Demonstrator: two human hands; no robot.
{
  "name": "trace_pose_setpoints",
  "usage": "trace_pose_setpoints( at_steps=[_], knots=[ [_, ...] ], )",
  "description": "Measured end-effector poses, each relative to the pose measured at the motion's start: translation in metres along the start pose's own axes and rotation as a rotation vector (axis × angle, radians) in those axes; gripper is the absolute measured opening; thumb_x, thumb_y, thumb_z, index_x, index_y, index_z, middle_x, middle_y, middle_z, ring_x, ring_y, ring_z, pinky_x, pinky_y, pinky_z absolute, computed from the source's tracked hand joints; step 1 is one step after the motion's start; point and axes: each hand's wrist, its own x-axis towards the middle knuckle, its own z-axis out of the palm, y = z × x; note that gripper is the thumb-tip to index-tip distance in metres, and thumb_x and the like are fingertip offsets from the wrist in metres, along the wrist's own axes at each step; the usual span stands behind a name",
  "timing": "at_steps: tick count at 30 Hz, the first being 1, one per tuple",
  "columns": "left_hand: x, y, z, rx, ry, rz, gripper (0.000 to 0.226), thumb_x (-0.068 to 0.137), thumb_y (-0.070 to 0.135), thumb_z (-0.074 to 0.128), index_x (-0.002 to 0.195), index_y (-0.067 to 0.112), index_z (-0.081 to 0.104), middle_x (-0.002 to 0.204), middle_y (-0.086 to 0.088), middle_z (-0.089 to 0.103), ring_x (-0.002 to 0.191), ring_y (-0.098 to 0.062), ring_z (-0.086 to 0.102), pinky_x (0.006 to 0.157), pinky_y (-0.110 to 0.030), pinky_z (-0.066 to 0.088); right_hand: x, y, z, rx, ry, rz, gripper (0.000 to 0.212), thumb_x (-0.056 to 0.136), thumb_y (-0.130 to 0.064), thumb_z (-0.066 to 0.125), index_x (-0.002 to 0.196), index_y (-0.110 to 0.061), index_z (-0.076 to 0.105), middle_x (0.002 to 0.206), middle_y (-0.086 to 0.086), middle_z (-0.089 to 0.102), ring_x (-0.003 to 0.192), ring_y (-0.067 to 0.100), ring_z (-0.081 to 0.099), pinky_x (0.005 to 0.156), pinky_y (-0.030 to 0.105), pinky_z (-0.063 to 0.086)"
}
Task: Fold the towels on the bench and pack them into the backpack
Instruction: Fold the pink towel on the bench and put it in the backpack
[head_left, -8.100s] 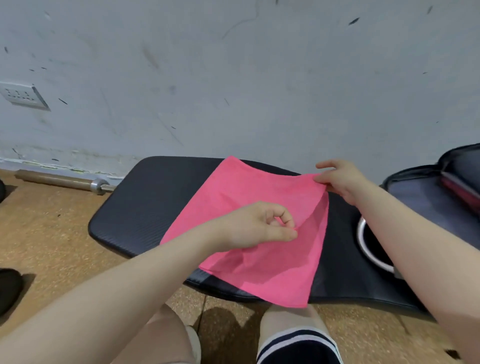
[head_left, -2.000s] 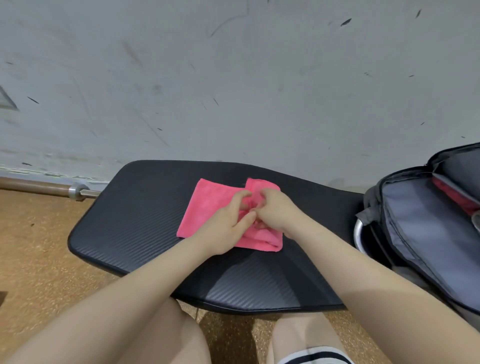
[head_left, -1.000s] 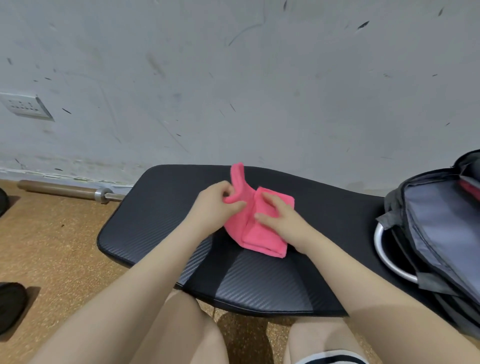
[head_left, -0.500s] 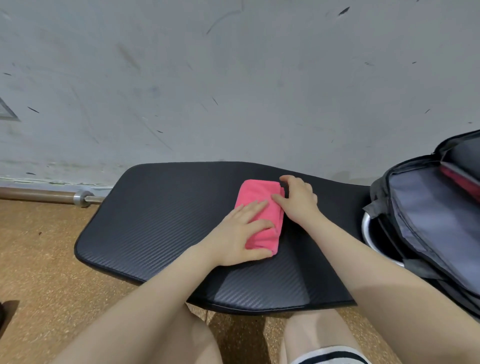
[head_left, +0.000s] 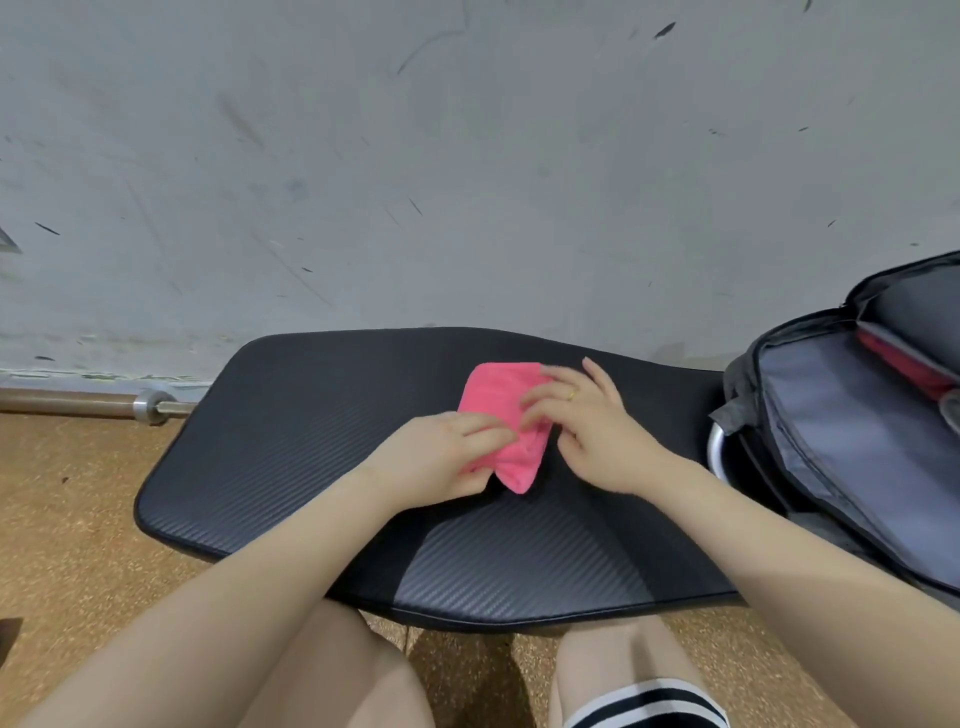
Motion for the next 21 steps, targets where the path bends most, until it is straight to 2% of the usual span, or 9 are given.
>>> trace_pose_setpoints(
  at_steps=[2, 5, 7, 9, 10, 12, 14, 18, 21],
  knots=[
    [0.004, 0.007, -0.010, -0.111, 0.095, -0.176, 0.044, 0.071, 0.036, 0.044, 0.108, 0.018, 0.057, 0.092, 0.004, 0.068, 0.071, -0.015, 0.064, 0.055, -0.022, 0.048, -0.014, -0.004, -0.005, -0.007, -0.159, -0.031, 0.056, 0.076, -0.001, 0.044, 0.129, -0.017, 0.045, 0.137, -0.007, 0.044, 0.140, 0.010, 0.020, 0.116, 0.036, -0.013],
    [0.012, 0.024, -0.021, -0.315, 0.211, -0.328, 0.045, 0.075, 0.040, 0.048, 0.110, 0.013, 0.061, 0.096, 0.013, 0.061, 0.082, 0.002, 0.054, 0.071, -0.013, 0.042, -0.024, -0.006, -0.013, 0.012, -0.189, 0.008, 0.076, 0.081, -0.026, 0.065, 0.142, -0.016, 0.022, 0.140, -0.006, 0.036, 0.137, 0.007, 0.022, 0.117, 0.034, -0.012],
    [0.025, 0.039, -0.031, -0.472, 0.246, -0.391, 0.025, 0.082, 0.030, 0.059, 0.106, 0.022, 0.061, 0.096, 0.020, 0.061, 0.089, 0.005, 0.056, 0.076, -0.006, 0.042, -0.025, -0.008, -0.021, 0.092, -0.045, 0.037, 0.075, 0.078, -0.033, 0.069, 0.139, -0.019, 0.029, 0.135, -0.009, 0.043, 0.131, 0.006, 0.033, 0.119, 0.032, -0.004],
    [0.043, 0.055, -0.041, -0.750, 0.243, -0.470, 0.016, 0.087, 0.019, 0.061, 0.100, 0.028, 0.061, 0.096, 0.018, 0.065, 0.089, 0.006, 0.060, 0.078, -0.008, 0.045, -0.030, -0.009, -0.035, 0.249, 0.115, 0.096, 0.055, 0.079, -0.028, 0.068, 0.128, -0.023, 0.043, 0.120, -0.010, 0.056, 0.117, 0.010, 0.050, 0.114, 0.027, 0.022],
    [0.053, 0.064, -0.045, -0.935, 0.247, -0.512, 0.013, 0.090, 0.019, 0.057, 0.100, 0.026, 0.062, 0.096, 0.014, 0.067, 0.090, 0.004, 0.061, 0.080, -0.013, 0.047, -0.035, -0.008, -0.043, 0.338, 0.169, 0.154, 0.046, 0.080, -0.025, 0.068, 0.120, -0.025, 0.047, 0.111, -0.013, 0.060, 0.108, 0.010, 0.055, 0.102, 0.022, 0.036],
    [0.070, 0.077, -0.051, -1.247, 0.257, -0.567, 0.020, 0.093, 0.030, 0.047, 0.107, 0.023, 0.060, 0.102, 0.009, 0.066, 0.095, -0.003, 0.061, 0.084, -0.025, 0.048, -0.047, -0.004, -0.060, 0.494, 0.269, 0.262, 0.039, 0.079, -0.028, 0.069, 0.111, -0.030, 0.048, 0.100, -0.023, 0.057, 0.094, 0.003, 0.058, 0.083, 0.015, 0.045],
    [0.083, 0.091, -0.048, -1.439, 0.242, -0.530, 0.035, 0.086, 0.037, 0.043, 0.120, 0.031, 0.048, 0.111, 0.006, 0.060, 0.102, -0.007, 0.059, 0.091, -0.031, 0.048, -0.062, 0.001, -0.074, 0.639, 0.379, 0.341, 0.036, 0.078, -0.033, 0.067, 0.109, -0.029, 0.051, 0.098, -0.022, 0.060, 0.090, -0.001, 0.059, 0.080, 0.018, 0.048],
    [0.104, 0.129, -0.025, -1.442, 0.145, -0.289, 0.067, 0.083, 0.026, 0.056, 0.123, 0.064, 0.017, 0.128, 0.004, 0.051, 0.116, -0.009, 0.054, 0.094, -0.027, 0.048, -0.091, 0.016, -0.097, 0.839, 0.543, 0.509, 0.022, 0.084, -0.022, 0.064, 0.104, -0.020, 0.056, 0.090, -0.007, 0.067, 0.077, 0.000, 0.064, 0.068, 0.022, 0.050],
    [0.126, 0.152, 0.000, -1.199, 0.073, -0.182, 0.068, 0.074, 0.038, 0.061, 0.121, 0.072, 0.024, 0.139, 0.019, 0.031, 0.127, 0.003, 0.039, 0.103, -0.021, 0.038, -0.108, 0.032, -0.110, 0.752, 0.659, 0.650, 0.032, 0.076, -0.030, 0.072, 0.102, -0.023, 0.054, 0.087, 0.004, 0.071, 0.080, 0.017, 0.068, 0.070, 0.037, 0.053]
  ],
)
